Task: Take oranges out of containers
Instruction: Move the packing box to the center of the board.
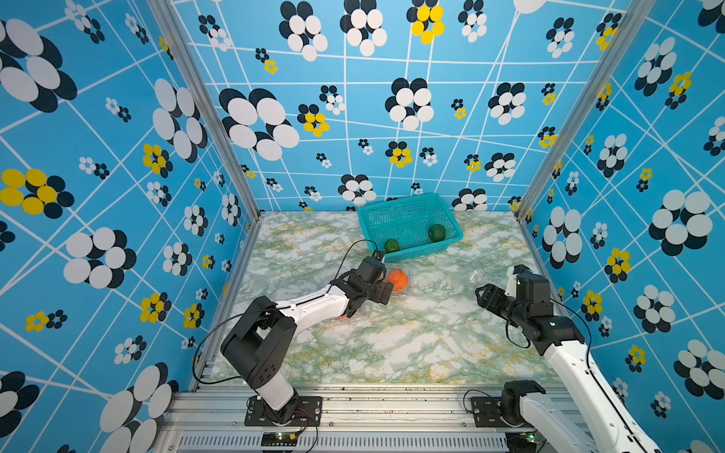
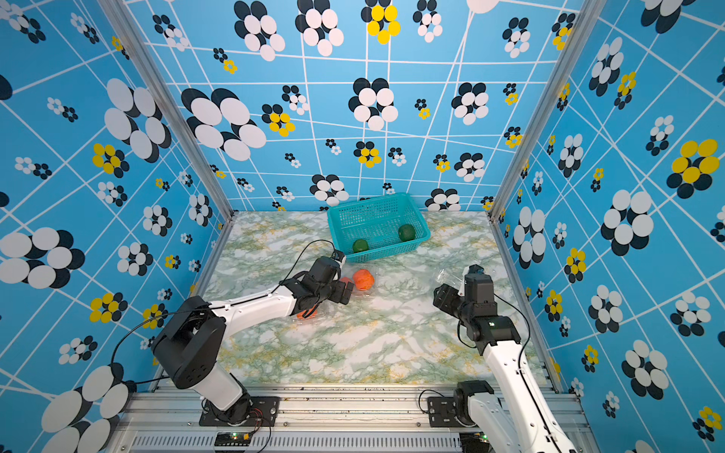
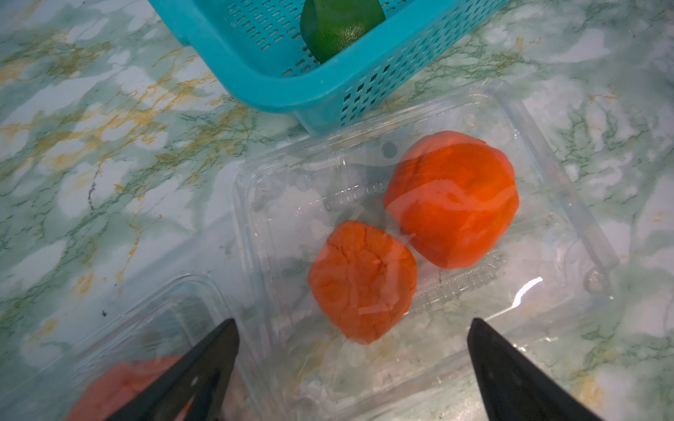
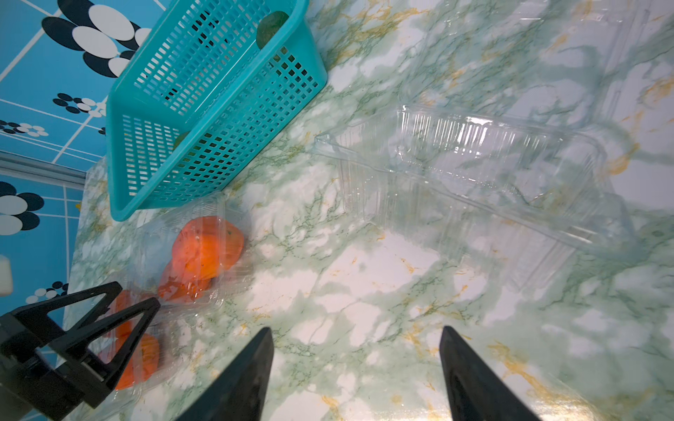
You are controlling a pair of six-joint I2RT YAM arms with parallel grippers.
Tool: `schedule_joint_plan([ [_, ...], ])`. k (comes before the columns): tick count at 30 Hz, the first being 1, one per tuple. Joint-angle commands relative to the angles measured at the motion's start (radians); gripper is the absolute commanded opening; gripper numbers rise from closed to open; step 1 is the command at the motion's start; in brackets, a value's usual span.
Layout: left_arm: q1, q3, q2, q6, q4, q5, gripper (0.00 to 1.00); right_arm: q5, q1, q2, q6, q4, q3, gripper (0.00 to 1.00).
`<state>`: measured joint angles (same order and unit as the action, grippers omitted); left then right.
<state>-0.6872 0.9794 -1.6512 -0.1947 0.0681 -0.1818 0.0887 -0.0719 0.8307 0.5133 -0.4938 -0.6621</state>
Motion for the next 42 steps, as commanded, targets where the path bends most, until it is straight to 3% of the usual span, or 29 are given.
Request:
schedule_joint_plan([
  [1, 0.005, 0.028, -0.029, 0.02, 0.018, 0.019, 0.99, 0.015, -0.008, -0.009, 0.015, -0.01, 0.01, 0.72],
  [14, -0.08, 0.063, -0.076, 0.067, 0.007, 0.028, 1.0, 0.029, -0.014, -0.017, 0.015, -0.026, 0.007, 0.69],
  [27, -0.275, 0.131, -0.131, 0.069, 0.044, -0.001, 1.0, 0.046, -0.017, 0.048, 0.0, -0.022, -0.038, 0.68],
  [38, -0.327, 0.069, -0.016, 0.043, -0.001, -0.007, 1.0, 0.049, -0.028, 0.055, -0.002, -0.031, -0.049, 0.68],
  [42, -0.328, 0.013, 0.083, 0.036, -0.05, -0.012, 0.99, 0.002, -0.122, 0.076, -0.001, -0.035, -0.077, 0.67],
])
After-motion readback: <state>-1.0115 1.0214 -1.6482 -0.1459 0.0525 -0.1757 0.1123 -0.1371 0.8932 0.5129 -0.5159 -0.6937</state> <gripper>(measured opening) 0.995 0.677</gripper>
